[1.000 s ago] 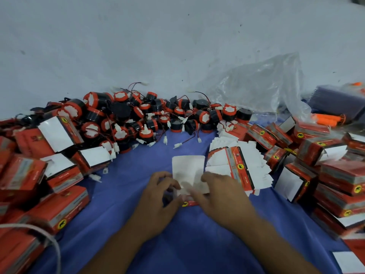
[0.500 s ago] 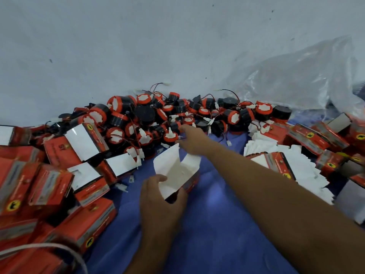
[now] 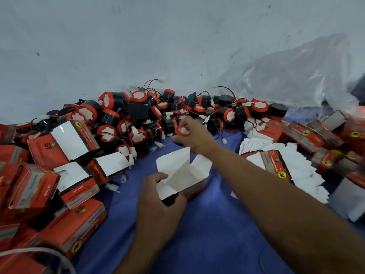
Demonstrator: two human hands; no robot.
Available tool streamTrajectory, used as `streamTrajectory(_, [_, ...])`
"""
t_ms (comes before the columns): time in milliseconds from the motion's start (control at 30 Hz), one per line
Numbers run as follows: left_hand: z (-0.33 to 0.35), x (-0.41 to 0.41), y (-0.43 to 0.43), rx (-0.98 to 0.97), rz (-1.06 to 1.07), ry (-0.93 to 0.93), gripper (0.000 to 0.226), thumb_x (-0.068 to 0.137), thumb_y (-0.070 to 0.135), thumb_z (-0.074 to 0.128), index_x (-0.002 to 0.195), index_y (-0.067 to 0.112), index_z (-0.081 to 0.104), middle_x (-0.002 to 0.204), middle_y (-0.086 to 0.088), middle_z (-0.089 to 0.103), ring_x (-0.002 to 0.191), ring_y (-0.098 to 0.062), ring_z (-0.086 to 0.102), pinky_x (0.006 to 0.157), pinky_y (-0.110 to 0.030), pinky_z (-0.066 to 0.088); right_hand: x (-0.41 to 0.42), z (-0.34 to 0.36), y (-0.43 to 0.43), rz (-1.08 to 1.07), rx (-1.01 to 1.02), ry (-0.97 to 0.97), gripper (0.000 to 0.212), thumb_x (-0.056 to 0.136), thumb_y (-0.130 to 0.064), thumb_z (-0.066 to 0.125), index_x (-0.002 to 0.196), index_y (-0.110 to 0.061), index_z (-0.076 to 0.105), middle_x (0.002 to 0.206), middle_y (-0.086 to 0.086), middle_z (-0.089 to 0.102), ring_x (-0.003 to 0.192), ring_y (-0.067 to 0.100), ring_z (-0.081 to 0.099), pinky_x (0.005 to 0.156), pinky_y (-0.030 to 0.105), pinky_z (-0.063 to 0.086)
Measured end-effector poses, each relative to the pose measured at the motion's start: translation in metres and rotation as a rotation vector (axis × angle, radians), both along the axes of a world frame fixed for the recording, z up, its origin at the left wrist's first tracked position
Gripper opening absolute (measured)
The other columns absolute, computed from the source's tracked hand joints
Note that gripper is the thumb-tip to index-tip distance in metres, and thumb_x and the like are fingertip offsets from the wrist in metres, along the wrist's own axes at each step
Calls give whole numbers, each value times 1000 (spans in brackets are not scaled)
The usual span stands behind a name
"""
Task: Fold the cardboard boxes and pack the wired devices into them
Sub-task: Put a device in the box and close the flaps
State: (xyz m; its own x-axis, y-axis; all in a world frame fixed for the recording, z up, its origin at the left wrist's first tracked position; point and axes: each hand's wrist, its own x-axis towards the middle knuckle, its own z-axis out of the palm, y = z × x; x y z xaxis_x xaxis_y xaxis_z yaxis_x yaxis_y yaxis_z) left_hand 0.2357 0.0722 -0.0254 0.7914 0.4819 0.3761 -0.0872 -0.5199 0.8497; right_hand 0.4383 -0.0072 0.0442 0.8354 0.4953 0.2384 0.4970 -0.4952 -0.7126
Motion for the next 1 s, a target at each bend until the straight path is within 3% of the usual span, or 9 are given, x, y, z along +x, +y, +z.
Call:
streamTrajectory(100, [5,-4,-5,-23,-188,9,52,69,36,81,112,34,52,109,29,56,103,14,52,75,-2,41,-39,46,-49,-118,352,-82,34,91,-34,73,110,-17,53,106,2,68,95,22,65,80,38,55])
streamTrajectory(167, [6,-6,-8,-14,-286,12,51,67,38,76,112,35,53,111,34,55,105,13,54,79,-4,44,-71,71,-79,-105,461,-296,31,90,-36,74,109,-23,53,101,-12,70,94,11,67,81,32,56])
streamTrajectory(333, [5,-16,-21,34,-425,46,55,66,40,78,116,39,55,117,33,57,109,5,58,85,-10,47,-152,63,-129,31,169,-740,51,81,-56,73,115,-21,59,114,-2,58,99,11,55,82,20,48])
streamTrajectory(433, [4,-20,-31,63,-497,9,52,65,26,81,112,34,60,107,24,67,98,2,65,76,-7,48,-179,15,-137,80,-169,-711,50,83,-51,75,113,-13,68,117,11,59,97,29,56,72,37,52])
streamTrajectory(533, [8,-21,-34,130,-546,-6,62,65,12,87,117,33,59,114,28,63,103,7,62,81,-3,45,-189,-20,-138,89,-411,-539,42,96,-48,59,124,-17,63,129,8,55,113,30,52,88,47,49])
streamTrajectory(633, [8,-20,-31,150,-556,-22,63,67,26,83,122,36,54,120,31,59,109,8,59,88,-6,44,-187,-26,-141,-4,-262,-347,22,94,-47,55,109,-31,57,109,3,67,102,26,65,89,54,52])
streamTrajectory(733, [7,-21,-32,211,-599,-69,61,71,40,80,126,42,54,122,26,59,113,6,57,92,-7,42,-196,-28,-142,9,-137,-150,12,96,-35,62,100,-24,63,97,0,66,91,21,66,82,51,54])
streamTrajectory(867, [7,-20,-32,318,-629,-84,52,75,54,73,125,55,56,116,22,57,108,3,57,90,-5,40,-194,-20,-143,28,-236,-238,25,96,-35,64,108,-18,76,101,5,60,93,23,57,86,40,47])
streamTrajectory(1000, [7,-17,-31,307,-627,-85,44,73,57,74,116,52,65,117,18,61,109,0,60,88,-9,44,-191,-17,-148,38,-301,-406,32,104,-39,49,100,-24,77,96,-3,69,97,18,59,108,41,27])
